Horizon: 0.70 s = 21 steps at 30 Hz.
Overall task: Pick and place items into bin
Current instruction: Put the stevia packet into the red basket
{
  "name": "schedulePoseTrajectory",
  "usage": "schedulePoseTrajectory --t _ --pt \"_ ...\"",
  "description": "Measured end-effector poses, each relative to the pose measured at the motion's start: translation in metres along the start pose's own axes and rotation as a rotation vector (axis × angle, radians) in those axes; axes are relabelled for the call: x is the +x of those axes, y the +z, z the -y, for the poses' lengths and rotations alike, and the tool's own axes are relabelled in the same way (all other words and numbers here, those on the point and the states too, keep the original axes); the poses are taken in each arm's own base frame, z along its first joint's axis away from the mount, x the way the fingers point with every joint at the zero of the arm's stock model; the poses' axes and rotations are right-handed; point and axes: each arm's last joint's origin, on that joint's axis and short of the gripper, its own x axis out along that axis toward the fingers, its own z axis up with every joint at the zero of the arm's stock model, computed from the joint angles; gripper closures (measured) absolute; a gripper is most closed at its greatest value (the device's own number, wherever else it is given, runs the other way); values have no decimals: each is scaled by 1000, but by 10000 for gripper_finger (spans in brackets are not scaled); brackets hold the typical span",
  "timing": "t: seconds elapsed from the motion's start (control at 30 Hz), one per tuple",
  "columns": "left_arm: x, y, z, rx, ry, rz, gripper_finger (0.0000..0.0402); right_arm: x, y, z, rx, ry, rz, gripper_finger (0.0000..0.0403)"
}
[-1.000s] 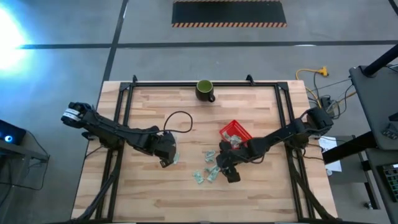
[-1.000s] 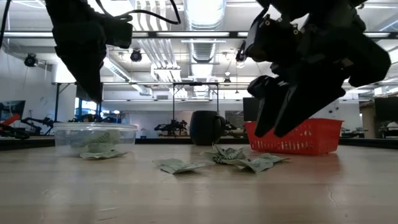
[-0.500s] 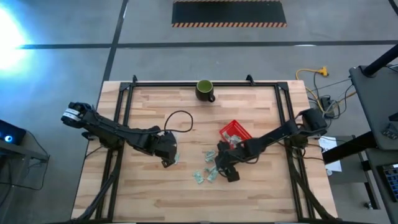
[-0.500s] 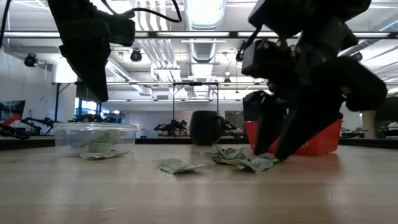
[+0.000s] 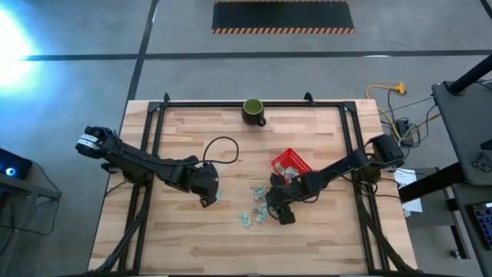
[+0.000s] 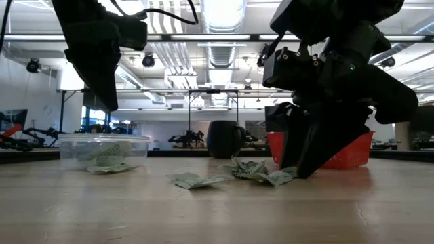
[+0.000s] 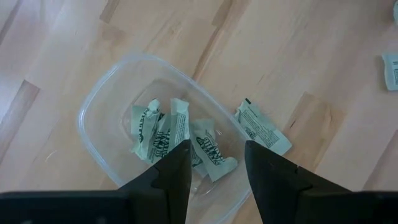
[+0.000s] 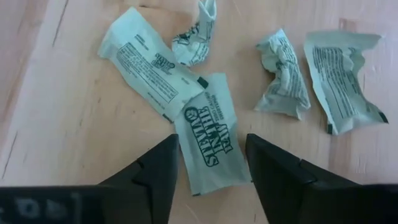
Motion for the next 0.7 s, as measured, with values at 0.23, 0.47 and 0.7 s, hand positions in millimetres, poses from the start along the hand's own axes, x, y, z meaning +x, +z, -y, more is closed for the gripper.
schedulePoseTrajectory --t 0.23,0.47,0.7 --pt "0 0 0 0 0 0 269 0 -2 -1 42 -36 -12 272" --pt "0 0 0 1 -1 0 269 -4 -1 -1 91 -38 1 320" --pt "0 0 0 4 0 0 269 -14 2 -2 93 -29 32 366"
